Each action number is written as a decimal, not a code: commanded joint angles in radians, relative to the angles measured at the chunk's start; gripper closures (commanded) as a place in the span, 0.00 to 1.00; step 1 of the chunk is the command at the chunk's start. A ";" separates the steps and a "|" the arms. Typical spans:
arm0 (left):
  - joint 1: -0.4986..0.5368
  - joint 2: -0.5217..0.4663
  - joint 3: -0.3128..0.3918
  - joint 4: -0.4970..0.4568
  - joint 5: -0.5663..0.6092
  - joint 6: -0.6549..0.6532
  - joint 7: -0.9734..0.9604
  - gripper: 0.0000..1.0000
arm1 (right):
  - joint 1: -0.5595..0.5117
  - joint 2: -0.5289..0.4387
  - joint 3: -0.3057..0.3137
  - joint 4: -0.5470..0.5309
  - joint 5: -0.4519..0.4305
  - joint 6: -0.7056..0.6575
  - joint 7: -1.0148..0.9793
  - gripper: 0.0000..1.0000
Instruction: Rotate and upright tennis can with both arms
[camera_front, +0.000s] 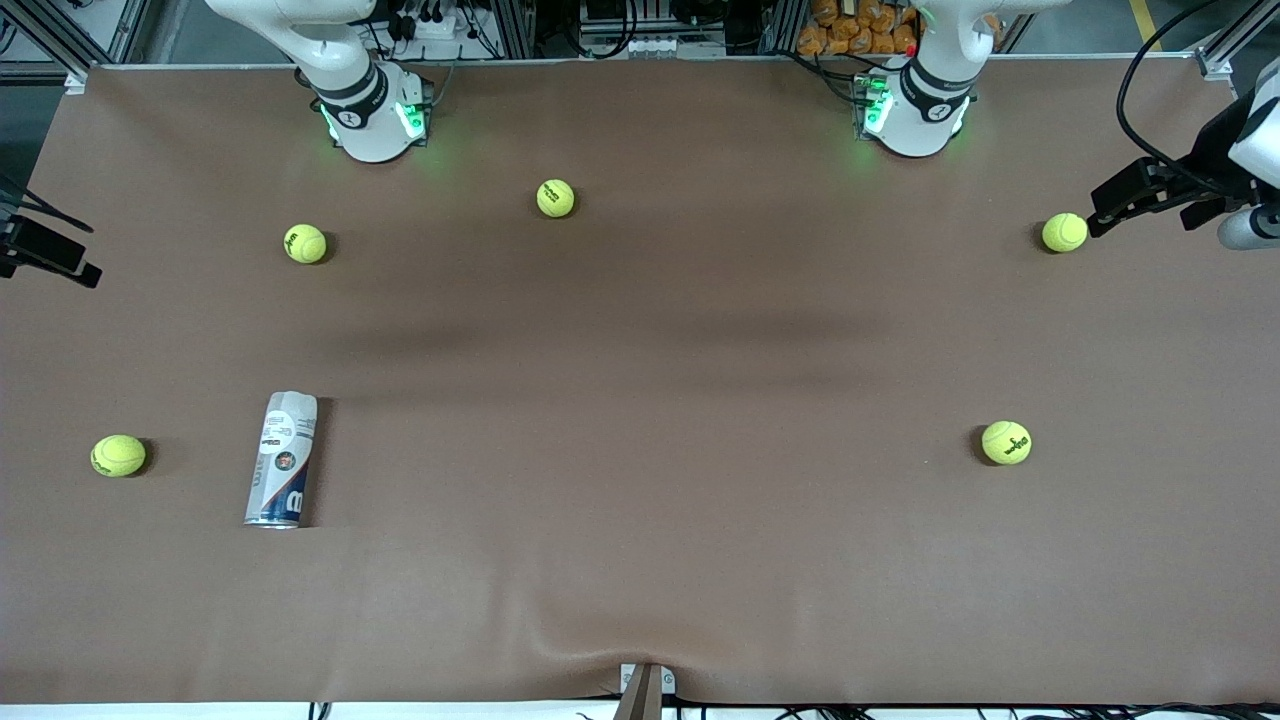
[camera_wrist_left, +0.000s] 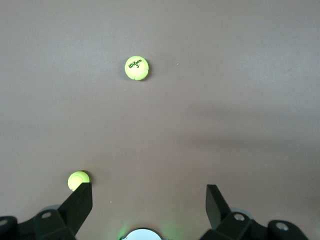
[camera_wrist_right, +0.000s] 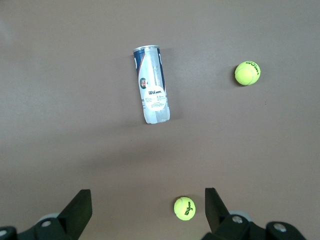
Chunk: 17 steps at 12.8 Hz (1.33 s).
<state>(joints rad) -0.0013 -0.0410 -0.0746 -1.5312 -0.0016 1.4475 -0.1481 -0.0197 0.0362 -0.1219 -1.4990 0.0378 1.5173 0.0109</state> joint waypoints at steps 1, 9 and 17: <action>0.001 -0.005 0.001 0.016 0.017 -0.036 0.025 0.00 | -0.011 0.014 0.011 0.029 -0.003 -0.016 0.017 0.00; 0.003 0.000 -0.002 0.011 0.017 -0.053 0.033 0.00 | -0.009 0.014 0.011 0.029 -0.003 -0.016 0.017 0.00; 0.018 -0.011 0.001 0.020 0.008 -0.067 0.038 0.00 | -0.009 0.014 0.011 0.029 -0.003 -0.016 0.017 0.00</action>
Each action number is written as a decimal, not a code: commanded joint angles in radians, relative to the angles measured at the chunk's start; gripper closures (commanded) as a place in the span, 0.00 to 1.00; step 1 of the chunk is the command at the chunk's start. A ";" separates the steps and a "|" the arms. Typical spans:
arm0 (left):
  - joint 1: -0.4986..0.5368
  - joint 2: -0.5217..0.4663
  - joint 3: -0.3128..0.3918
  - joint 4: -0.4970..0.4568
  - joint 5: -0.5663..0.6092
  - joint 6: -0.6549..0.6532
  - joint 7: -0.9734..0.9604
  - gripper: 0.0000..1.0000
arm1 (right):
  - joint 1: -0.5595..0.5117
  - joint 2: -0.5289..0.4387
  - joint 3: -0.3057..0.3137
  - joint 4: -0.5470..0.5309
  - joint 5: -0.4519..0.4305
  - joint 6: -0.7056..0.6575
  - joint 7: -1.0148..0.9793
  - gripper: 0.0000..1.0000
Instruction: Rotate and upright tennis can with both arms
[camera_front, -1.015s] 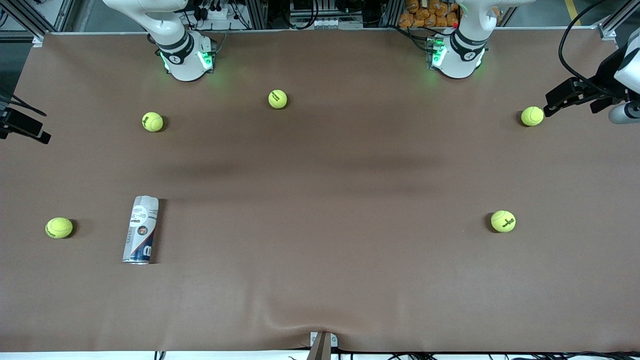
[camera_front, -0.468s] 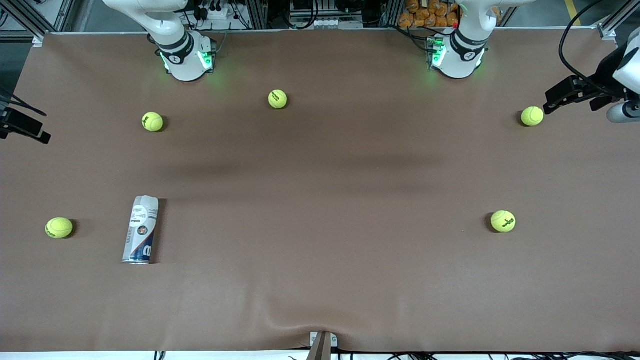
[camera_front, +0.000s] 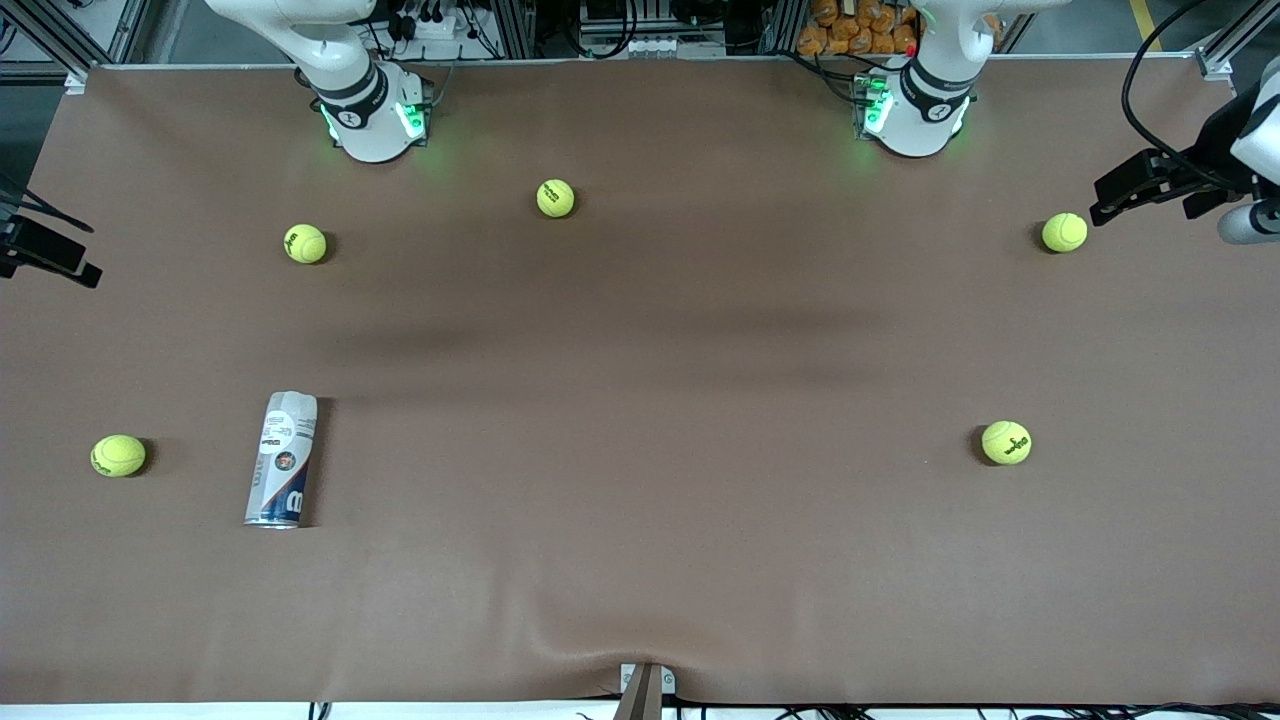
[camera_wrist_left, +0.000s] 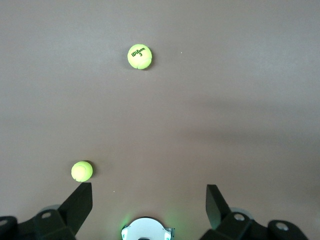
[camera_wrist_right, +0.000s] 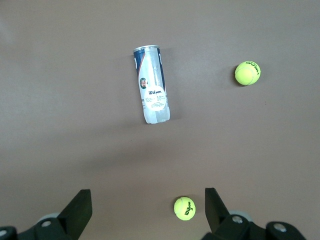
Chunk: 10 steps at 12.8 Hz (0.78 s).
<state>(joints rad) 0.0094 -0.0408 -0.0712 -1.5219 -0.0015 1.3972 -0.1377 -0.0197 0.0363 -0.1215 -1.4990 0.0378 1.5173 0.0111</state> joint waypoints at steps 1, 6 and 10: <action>0.007 -0.011 -0.002 0.011 0.011 -0.017 0.026 0.00 | -0.009 0.014 0.011 0.029 -0.003 -0.016 0.016 0.00; 0.011 -0.005 -0.001 0.011 0.014 -0.009 0.026 0.00 | -0.009 0.019 0.011 0.029 -0.003 -0.016 0.016 0.00; 0.012 0.007 -0.001 0.009 0.015 -0.001 0.024 0.00 | -0.006 0.037 0.013 0.028 -0.003 -0.026 0.010 0.00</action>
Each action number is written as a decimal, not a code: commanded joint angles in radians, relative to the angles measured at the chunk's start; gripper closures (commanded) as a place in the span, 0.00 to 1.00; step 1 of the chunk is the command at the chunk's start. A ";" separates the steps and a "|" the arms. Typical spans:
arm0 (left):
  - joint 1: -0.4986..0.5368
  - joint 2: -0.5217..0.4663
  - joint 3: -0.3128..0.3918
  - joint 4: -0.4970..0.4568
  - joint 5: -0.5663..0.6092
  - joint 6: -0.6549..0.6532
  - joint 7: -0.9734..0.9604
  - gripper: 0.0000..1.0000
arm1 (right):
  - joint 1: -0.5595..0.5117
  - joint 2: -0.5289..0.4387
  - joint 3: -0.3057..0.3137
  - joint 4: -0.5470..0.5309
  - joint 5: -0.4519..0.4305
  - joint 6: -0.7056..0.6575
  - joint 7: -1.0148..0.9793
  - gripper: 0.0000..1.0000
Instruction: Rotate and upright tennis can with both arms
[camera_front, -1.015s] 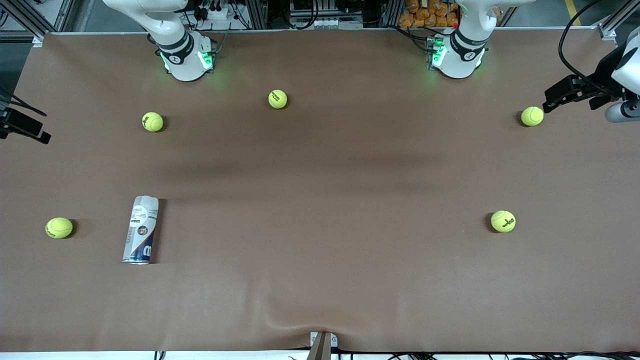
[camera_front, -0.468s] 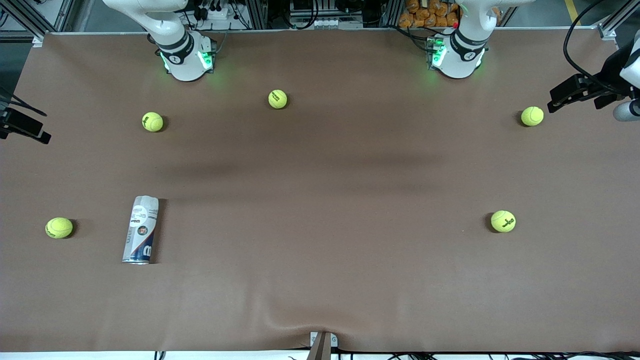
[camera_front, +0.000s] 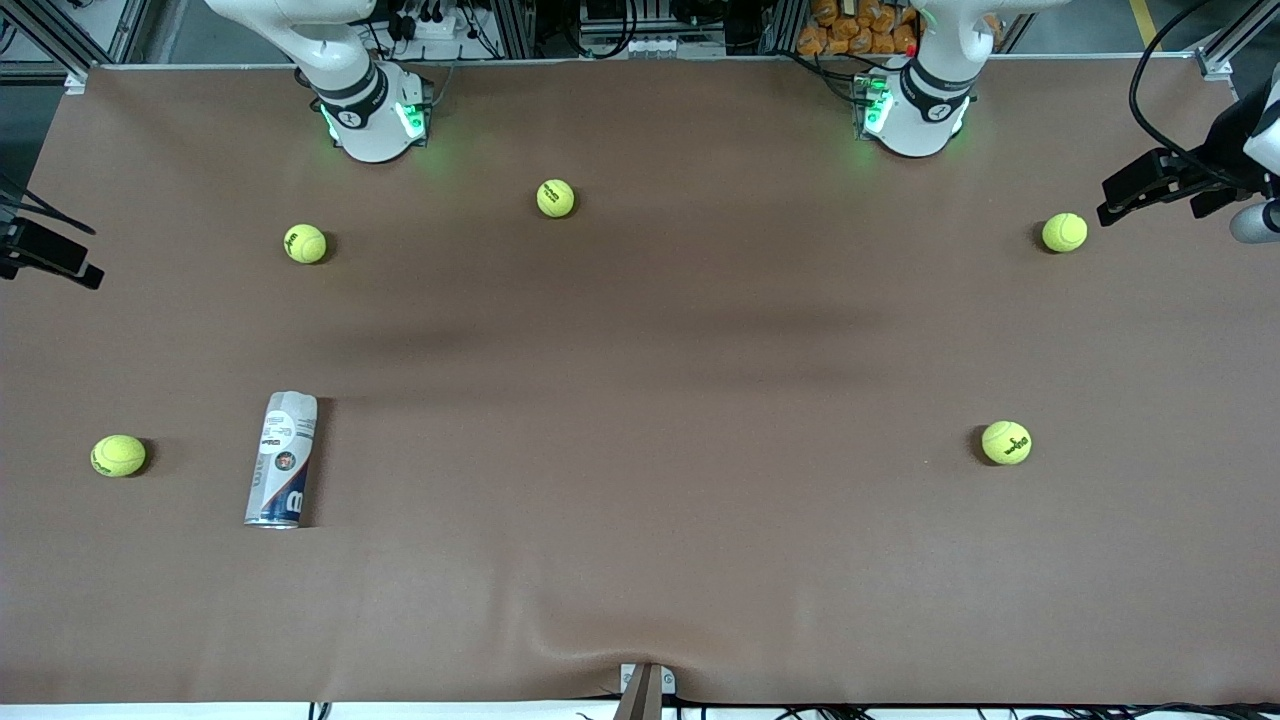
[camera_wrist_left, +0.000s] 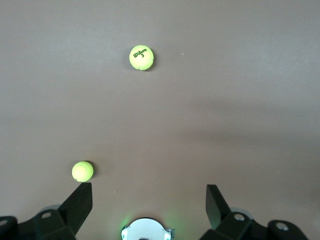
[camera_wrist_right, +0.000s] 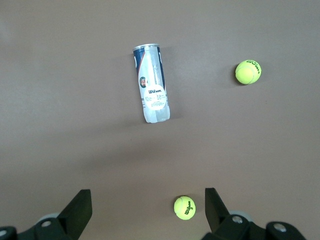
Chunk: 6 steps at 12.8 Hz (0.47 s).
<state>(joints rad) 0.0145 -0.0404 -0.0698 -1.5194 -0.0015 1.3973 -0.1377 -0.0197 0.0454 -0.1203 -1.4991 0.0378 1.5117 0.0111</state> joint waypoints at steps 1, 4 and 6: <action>0.013 0.010 0.002 0.005 0.017 -0.001 0.024 0.00 | -0.005 0.036 0.011 0.028 -0.003 -0.022 0.009 0.00; 0.032 -0.006 0.002 0.007 0.017 -0.014 0.014 0.00 | -0.006 0.060 0.013 0.022 0.001 -0.039 0.007 0.00; 0.030 -0.013 -0.008 0.030 0.015 -0.014 -0.002 0.00 | -0.005 0.076 0.013 0.022 0.004 -0.038 0.007 0.00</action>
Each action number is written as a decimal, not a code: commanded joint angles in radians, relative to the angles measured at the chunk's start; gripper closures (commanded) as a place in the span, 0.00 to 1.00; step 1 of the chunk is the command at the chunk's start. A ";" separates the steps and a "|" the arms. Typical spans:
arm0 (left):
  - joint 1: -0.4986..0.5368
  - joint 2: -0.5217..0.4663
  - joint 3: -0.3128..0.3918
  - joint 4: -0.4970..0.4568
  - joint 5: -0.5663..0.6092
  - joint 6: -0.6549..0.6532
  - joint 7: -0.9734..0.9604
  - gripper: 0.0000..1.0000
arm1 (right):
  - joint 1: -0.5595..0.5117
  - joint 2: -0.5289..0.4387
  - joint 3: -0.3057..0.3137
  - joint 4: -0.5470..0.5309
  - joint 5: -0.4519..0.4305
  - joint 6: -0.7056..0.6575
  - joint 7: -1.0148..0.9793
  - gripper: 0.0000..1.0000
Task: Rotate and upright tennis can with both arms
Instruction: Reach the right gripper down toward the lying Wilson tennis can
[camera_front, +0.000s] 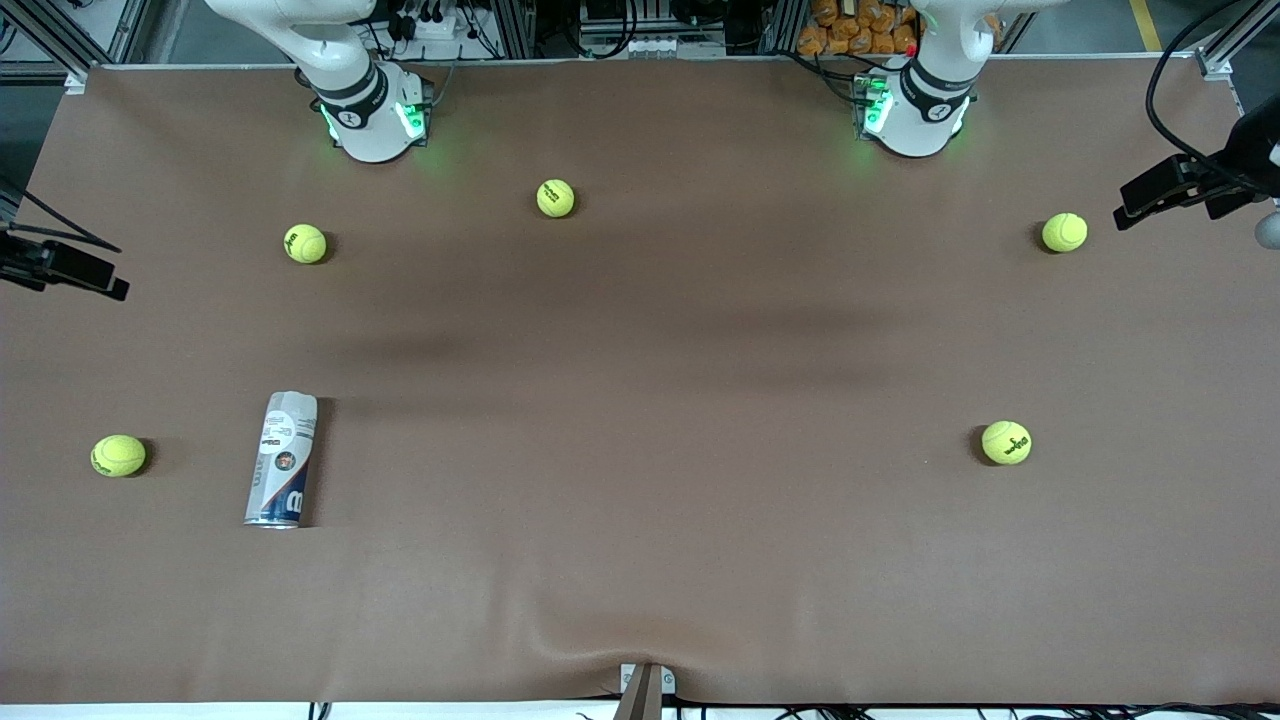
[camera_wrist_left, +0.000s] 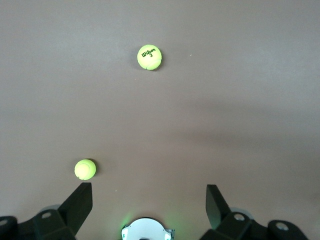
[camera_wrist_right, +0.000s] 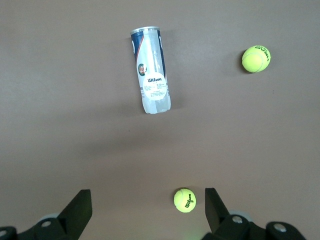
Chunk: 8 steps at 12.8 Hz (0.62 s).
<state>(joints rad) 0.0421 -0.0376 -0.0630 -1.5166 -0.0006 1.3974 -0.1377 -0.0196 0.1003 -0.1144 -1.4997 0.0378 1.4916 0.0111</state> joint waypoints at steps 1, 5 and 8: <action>0.002 -0.031 -0.015 0.041 0.017 -0.015 -0.026 0.00 | -0.010 0.028 0.007 0.022 0.007 -0.017 0.007 0.00; 0.004 -0.021 -0.005 0.039 0.010 -0.017 -0.031 0.00 | -0.008 0.068 0.009 0.026 0.013 -0.014 0.009 0.00; -0.002 -0.036 -0.015 0.038 0.004 -0.024 -0.025 0.00 | -0.011 0.127 0.007 0.029 0.001 0.018 0.006 0.00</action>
<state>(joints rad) 0.0415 -0.0649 -0.0685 -1.4843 -0.0006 1.3908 -0.1618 -0.0196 0.1803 -0.1146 -1.4999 0.0395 1.4995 0.0111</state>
